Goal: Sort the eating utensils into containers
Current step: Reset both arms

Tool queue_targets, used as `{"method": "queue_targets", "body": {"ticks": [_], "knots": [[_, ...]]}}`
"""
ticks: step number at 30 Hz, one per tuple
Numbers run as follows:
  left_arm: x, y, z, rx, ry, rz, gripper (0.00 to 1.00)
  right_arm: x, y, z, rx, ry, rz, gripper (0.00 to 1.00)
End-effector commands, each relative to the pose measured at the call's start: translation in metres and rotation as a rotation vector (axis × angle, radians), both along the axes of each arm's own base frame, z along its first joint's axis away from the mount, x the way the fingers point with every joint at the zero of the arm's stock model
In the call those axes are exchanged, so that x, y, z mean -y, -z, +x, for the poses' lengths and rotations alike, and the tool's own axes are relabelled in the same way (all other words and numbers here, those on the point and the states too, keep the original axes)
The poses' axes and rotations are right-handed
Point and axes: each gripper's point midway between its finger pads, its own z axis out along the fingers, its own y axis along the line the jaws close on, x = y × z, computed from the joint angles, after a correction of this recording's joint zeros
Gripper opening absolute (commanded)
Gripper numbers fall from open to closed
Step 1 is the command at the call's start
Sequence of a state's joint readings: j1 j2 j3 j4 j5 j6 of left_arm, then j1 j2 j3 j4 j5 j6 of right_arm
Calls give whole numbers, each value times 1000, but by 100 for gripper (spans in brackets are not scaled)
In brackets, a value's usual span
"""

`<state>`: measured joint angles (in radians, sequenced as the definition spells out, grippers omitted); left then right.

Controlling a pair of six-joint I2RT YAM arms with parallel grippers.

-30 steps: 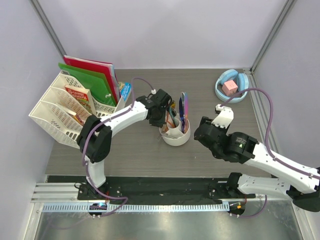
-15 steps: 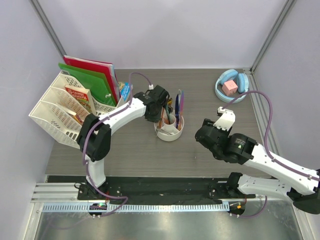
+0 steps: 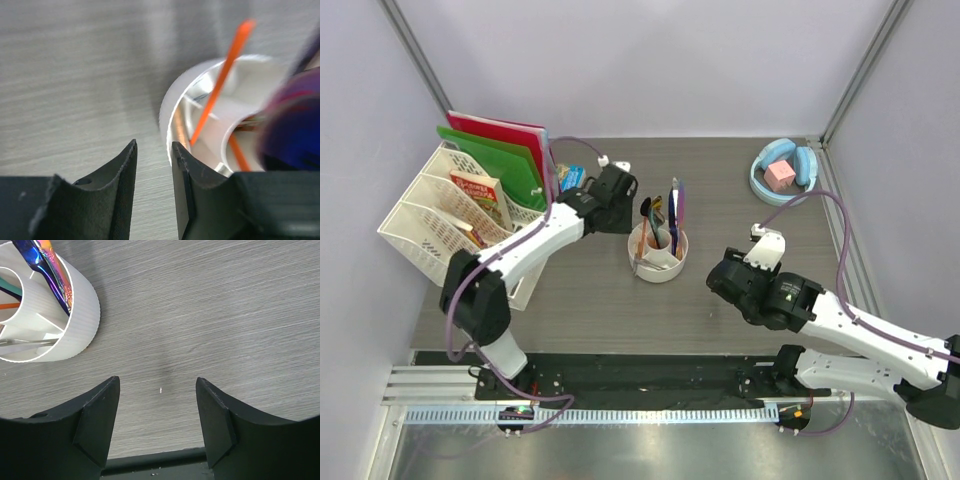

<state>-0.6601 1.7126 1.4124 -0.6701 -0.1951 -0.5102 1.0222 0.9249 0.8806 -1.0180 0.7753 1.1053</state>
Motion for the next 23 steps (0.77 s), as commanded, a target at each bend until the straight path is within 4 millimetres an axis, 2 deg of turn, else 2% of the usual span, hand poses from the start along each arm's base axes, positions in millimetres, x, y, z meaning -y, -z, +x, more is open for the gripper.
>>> {"method": "queue_targets", "body": {"ticks": [1,3,4,6,7,9,12,13,14,16,17,18,19,20,21,23], "knots": [[2,-85,22,220,-2,-192,36,0,-6,8,61,47,61,68],[-1,-101,22,205,-17,-257,40,3,-6,9,54,60,60,69],[-1,-121,25,223,-24,-286,41,5,-5,9,52,65,59,69],[-15,-125,20,183,-60,-245,40,10,-8,13,71,90,56,69],[-19,-138,21,198,-76,-241,40,11,-10,16,80,98,47,69],[-34,-132,15,163,-108,-185,40,19,-16,26,111,123,8,71],[-52,-117,8,123,-153,-154,40,22,-12,44,93,93,-74,77],[-60,-102,4,80,-179,-159,40,21,-13,58,89,102,-28,78],[-65,-101,2,76,-189,-173,40,21,-6,67,65,104,-45,79],[-76,-90,-2,54,-222,-167,40,29,-11,88,62,130,-35,80],[-78,-88,-3,50,-233,-171,40,30,-5,96,40,136,-62,80],[-81,-91,-5,58,-237,-175,40,32,-16,107,62,147,-60,81],[-85,-88,-6,57,-249,-165,40,41,-18,115,62,165,-95,81],[-86,-89,-6,64,-248,-167,37,44,-17,122,53,174,-119,81],[-87,-90,-6,71,-247,-175,30,45,-29,131,77,184,-113,81],[-87,-91,-6,88,-239,-185,32,55,-36,142,74,207,-102,82]]}}
